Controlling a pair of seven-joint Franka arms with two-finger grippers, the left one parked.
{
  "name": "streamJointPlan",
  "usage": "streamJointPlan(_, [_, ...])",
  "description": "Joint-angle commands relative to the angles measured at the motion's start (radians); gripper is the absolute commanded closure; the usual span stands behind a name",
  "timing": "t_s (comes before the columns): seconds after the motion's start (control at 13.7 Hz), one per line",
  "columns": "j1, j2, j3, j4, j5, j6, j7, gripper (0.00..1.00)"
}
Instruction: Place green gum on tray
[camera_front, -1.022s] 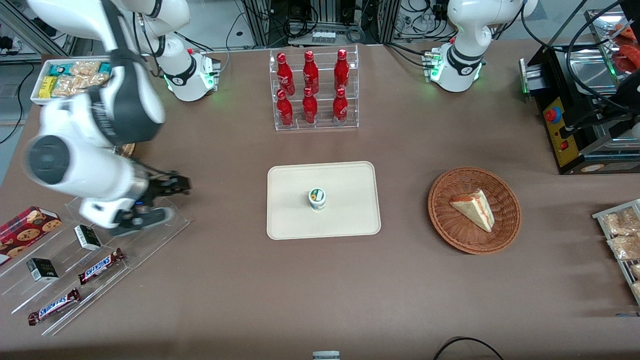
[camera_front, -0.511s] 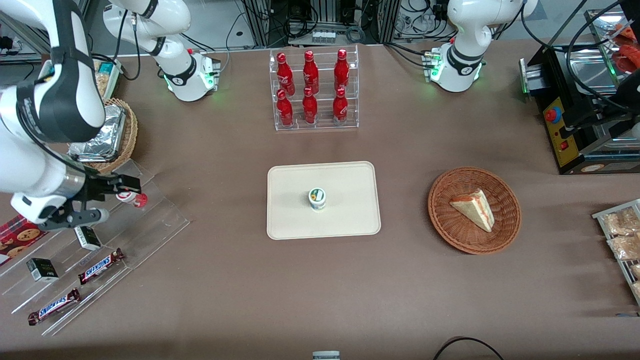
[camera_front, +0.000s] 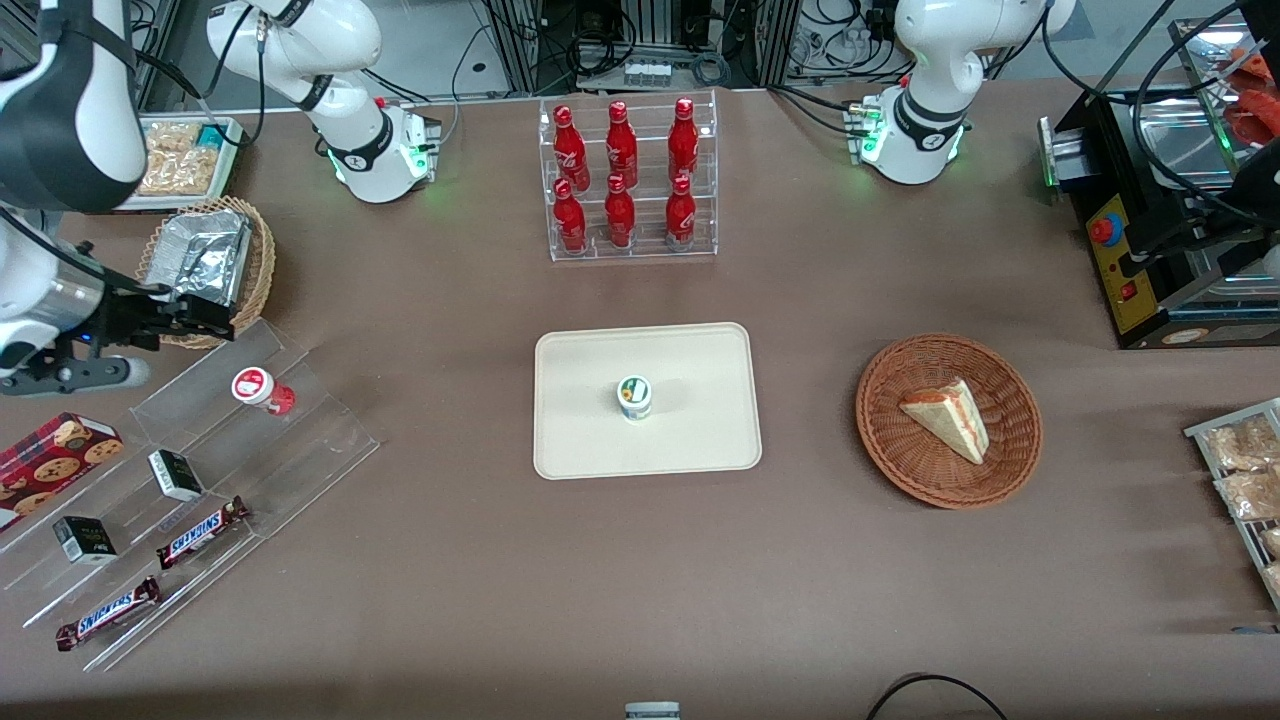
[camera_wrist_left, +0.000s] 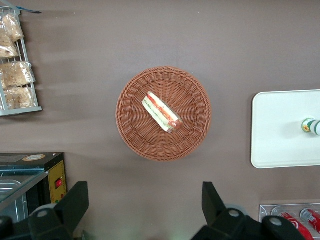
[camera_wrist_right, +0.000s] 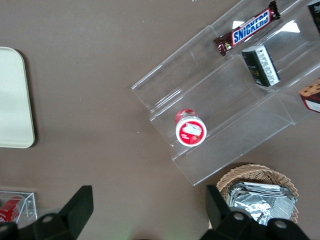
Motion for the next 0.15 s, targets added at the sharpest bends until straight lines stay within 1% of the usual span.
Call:
streamJointPlan(0.0, [-0.014,-0.053,0.016,-0.024,-0.010,-0.024,0.016,0.00])
streamJointPlan(0.07, [-0.014,-0.053,0.016,-0.022,-0.010,-0.038,0.018,0.00])
